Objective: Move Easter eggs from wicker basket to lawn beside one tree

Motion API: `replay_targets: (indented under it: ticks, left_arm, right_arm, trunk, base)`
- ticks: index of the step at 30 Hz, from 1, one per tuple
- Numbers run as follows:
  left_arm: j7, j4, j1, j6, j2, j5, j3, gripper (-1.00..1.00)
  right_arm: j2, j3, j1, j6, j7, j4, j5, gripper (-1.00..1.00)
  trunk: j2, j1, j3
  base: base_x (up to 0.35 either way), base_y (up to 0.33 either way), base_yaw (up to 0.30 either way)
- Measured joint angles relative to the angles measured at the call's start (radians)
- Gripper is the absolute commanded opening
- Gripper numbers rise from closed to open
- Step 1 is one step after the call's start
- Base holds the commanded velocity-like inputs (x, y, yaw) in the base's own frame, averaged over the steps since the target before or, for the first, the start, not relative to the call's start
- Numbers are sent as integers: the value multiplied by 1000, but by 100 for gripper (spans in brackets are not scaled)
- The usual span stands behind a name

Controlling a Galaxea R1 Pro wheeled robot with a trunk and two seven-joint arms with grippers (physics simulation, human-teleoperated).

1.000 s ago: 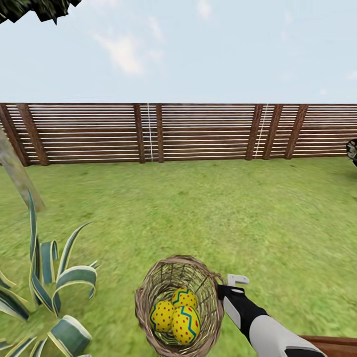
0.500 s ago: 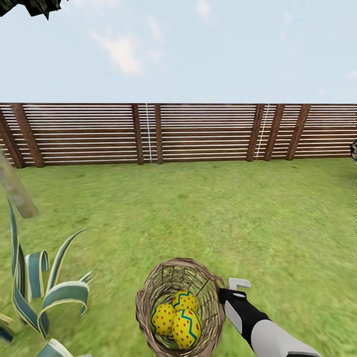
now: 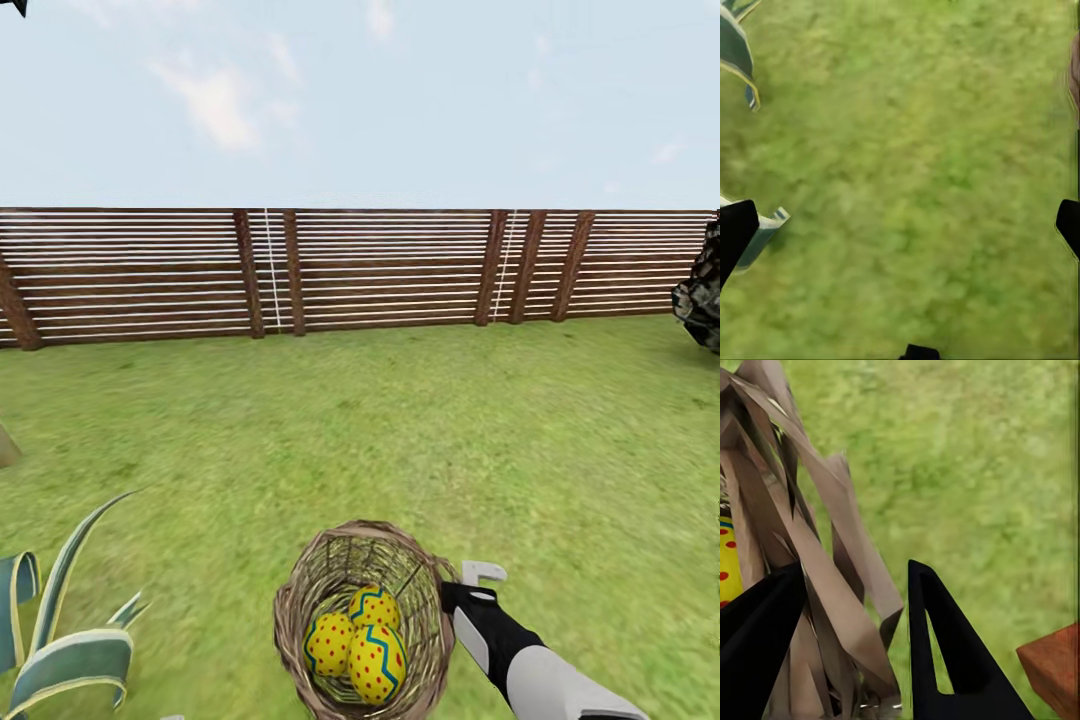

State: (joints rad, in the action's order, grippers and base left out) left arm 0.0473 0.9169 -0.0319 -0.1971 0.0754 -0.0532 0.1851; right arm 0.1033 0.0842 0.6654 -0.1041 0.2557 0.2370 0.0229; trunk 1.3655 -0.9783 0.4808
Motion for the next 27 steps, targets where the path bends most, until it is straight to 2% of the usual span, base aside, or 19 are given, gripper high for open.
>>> replay_targets:
  ticks: [27]
  left_arm:
    - [-1, -30, 0, 2, 0, -1, 0, 100]
  right_arm:
    - [0, 0, 0, 0, 0, -1, 3, -100]
  trunk:
    - [0, 0, 0]
  base:
    - [336, 0, -5]
